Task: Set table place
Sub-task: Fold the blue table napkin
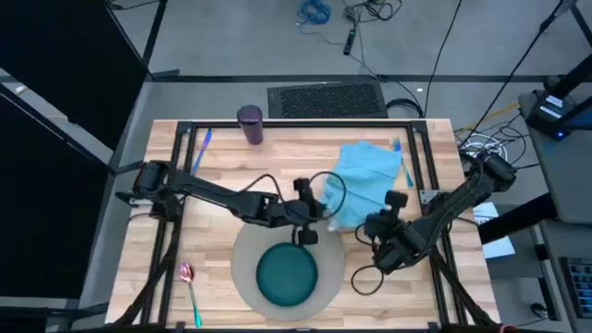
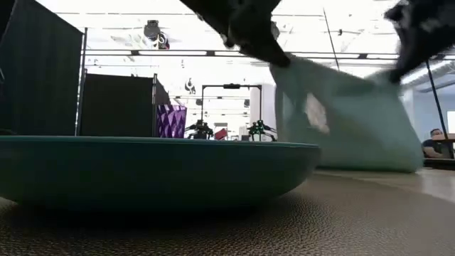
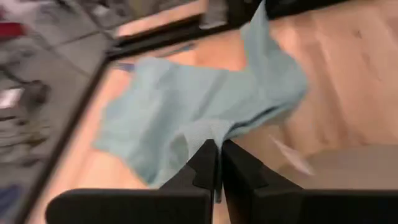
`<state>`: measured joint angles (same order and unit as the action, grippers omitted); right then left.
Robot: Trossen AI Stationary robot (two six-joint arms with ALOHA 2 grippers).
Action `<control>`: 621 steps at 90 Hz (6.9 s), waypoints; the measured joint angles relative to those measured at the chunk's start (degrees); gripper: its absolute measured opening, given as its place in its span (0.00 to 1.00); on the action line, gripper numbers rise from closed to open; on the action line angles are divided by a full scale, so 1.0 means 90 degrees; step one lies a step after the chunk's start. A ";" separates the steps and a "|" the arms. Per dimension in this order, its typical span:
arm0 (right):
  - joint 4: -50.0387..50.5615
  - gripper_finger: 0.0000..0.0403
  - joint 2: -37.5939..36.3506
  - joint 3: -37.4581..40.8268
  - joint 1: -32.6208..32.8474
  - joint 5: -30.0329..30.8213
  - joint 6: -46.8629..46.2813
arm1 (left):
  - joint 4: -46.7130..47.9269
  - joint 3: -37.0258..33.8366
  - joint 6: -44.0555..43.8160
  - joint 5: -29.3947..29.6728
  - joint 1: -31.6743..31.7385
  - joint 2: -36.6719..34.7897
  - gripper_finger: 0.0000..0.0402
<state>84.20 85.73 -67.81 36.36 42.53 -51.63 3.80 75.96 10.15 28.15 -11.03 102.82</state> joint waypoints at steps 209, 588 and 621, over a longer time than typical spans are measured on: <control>-0.1787 0.00 0.0471 -0.4730 -0.5767 -0.0973 0.6439 | 0.2488 0.1299 0.1416 0.0827 0.2026 -0.2136 0.00; -0.3467 0.14 -0.0527 0.1870 -0.5651 -0.5555 0.4048 | 0.0525 -0.1608 -0.1569 -0.3195 0.1258 -0.0513 0.16; -0.3314 0.33 -0.0527 0.1870 -0.5651 -0.5555 0.3991 | 0.0570 -0.1608 -0.1914 -0.3115 0.1341 -0.0507 0.35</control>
<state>54.37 80.99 -50.98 -14.50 -7.46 -15.71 8.93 61.49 -7.07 0.12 1.04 98.26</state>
